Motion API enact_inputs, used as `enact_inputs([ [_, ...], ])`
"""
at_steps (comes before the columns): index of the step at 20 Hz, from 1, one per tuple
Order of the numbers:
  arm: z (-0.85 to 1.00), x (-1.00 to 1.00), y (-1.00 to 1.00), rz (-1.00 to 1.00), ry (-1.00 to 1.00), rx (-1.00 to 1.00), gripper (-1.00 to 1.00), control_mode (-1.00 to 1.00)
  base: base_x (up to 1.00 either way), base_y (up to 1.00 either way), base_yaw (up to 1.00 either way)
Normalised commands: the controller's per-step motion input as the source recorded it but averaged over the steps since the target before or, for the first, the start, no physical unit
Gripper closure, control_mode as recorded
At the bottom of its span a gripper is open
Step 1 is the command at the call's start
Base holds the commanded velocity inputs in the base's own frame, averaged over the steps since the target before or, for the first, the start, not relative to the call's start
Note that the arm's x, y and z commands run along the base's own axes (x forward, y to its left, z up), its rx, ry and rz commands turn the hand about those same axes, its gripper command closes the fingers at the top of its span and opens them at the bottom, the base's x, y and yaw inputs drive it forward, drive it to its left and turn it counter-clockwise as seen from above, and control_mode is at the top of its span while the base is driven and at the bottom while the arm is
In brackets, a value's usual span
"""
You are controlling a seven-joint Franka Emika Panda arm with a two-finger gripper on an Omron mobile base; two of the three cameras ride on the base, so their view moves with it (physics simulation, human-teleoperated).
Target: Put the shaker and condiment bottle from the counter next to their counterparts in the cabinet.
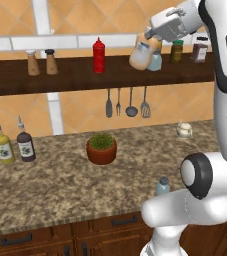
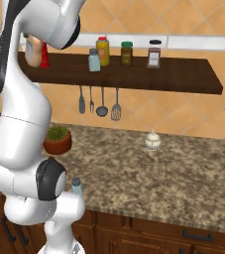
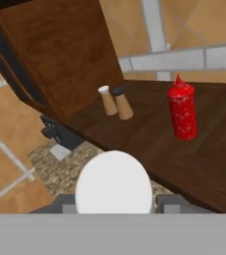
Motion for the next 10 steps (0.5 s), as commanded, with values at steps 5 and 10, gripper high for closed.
enact_inputs([
  [5, -0.06, 0.26, -0.13, -0.06, 0.07, -0.13, 1.0, -1.0, 0.0, 0.0, 0.0],
  [10, -0.12, 0.01, 0.1, -0.01, 0.0, -0.07, 1.0, -1.0, 0.0, 0.0, 0.0],
])
